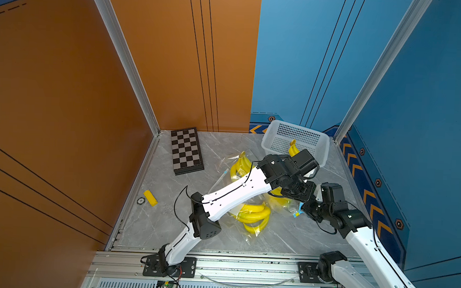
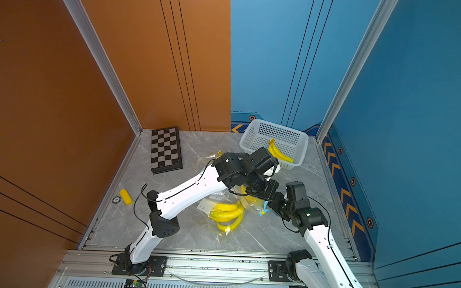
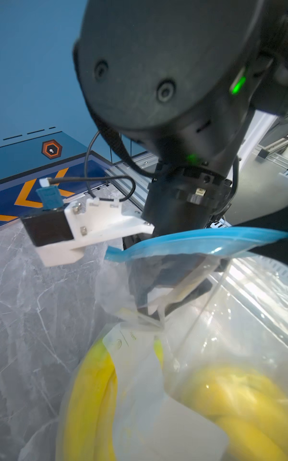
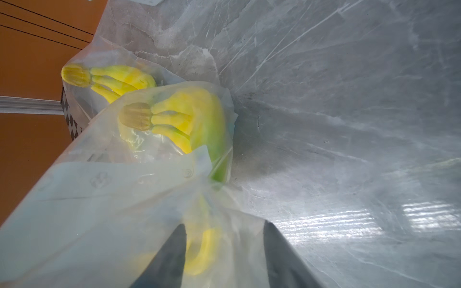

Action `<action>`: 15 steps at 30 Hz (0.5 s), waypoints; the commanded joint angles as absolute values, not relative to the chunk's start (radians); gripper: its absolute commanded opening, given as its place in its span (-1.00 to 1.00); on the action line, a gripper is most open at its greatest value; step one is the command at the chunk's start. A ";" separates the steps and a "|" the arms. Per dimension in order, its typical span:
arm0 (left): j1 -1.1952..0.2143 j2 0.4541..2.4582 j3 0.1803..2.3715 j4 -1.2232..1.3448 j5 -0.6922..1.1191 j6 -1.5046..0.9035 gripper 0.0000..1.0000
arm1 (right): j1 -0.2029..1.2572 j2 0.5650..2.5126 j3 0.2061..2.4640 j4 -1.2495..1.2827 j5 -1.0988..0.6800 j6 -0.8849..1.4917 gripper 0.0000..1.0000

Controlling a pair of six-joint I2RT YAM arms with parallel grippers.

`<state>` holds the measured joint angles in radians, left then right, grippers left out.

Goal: Open the zip-top bag and take out the banana
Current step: Adjust the zipper food storage bag at the center of the board.

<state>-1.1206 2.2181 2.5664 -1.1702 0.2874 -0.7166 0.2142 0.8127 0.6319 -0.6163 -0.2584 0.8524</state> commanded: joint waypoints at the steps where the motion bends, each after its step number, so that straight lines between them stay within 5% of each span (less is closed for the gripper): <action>1: -1.098 2.205 2.527 -1.181 0.348 -0.736 -0.23 | 0.200 0.790 0.585 -0.528 -0.283 0.847 0.04; 5: -1.034 2.119 2.445 -1.181 0.340 -0.712 0.05 | 0.196 0.786 0.562 -0.509 -0.312 0.856 0.03; 15: -0.844 1.903 2.207 -1.162 0.189 -0.536 0.37 | 0.254 0.731 0.597 -0.563 -0.285 0.924 -0.03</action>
<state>-0.8570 1.9430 2.2589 -1.1645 0.2523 -0.6247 0.2260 0.7490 0.5694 -0.5392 -0.3099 0.8894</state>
